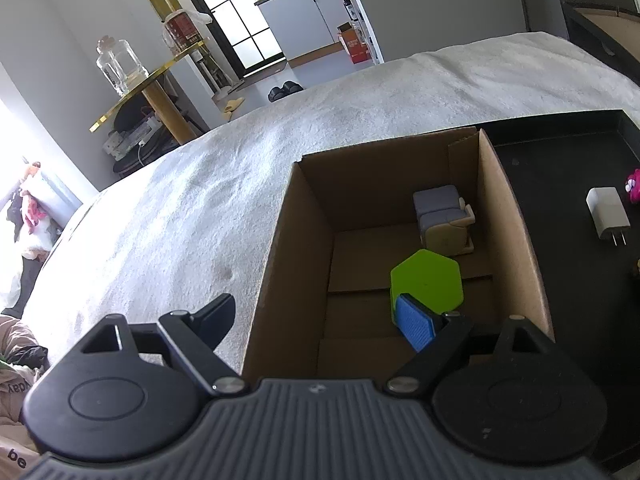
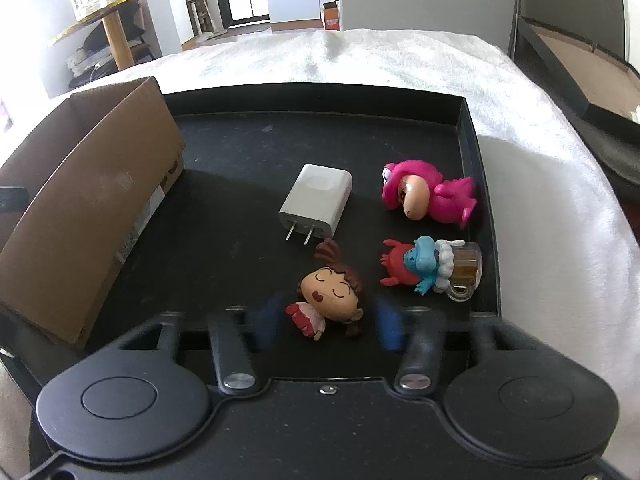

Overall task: Organize rigid objects
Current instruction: 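Grasp the girl doll with the right gripper and carry it toward the box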

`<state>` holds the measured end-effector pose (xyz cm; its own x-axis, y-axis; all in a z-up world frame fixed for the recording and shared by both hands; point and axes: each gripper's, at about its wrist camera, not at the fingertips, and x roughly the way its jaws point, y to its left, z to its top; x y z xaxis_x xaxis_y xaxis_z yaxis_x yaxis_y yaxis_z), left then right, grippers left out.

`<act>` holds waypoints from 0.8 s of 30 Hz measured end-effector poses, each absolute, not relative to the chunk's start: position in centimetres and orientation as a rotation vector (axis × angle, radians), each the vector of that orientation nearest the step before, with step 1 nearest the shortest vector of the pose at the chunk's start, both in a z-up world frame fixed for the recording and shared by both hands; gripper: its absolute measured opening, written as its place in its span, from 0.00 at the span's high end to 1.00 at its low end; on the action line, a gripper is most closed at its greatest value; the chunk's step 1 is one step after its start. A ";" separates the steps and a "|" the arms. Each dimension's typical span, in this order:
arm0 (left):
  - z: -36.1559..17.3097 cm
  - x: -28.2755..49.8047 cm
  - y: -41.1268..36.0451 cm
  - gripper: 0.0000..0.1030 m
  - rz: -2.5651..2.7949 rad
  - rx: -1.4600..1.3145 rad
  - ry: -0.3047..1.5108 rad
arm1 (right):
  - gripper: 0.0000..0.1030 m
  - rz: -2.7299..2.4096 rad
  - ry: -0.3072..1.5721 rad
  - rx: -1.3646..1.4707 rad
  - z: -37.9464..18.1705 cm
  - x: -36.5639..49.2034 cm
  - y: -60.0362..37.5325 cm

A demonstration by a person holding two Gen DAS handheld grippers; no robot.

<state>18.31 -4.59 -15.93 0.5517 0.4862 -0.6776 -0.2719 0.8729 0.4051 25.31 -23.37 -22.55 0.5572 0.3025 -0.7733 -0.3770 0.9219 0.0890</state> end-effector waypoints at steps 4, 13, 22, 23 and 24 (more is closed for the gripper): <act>-16.0 18.1 -4.1 0.16 0.457 0.249 0.879 | 0.60 0.397 0.880 -0.091 -22.0 25.2 -23.3; -15.6 17.3 -2.7 0.16 0.468 0.207 0.867 | 0.60 0.416 0.832 -0.119 -20.0 24.6 -21.4; -15.4 16.4 -1.1 0.17 0.456 0.122 0.843 | 0.60 0.430 0.746 -0.130 -16.4 24.6 -18.9; -15.4 16.4 -1.0 0.18 0.456 0.109 0.841 | 0.60 0.435 0.734 -0.132 -16.0 24.6 -18.6; -15.5 16.3 -1.0 0.20 0.452 0.106 0.839 | 0.60 0.441 0.723 -0.133 -15.7 24.5 -18.2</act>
<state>16.31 -1.04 -15.49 0.5797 0.4269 -0.6940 -0.3443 0.9003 0.2663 24.53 -18.23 -15.68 0.6623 0.3439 -0.6656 -0.4346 0.9001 0.0326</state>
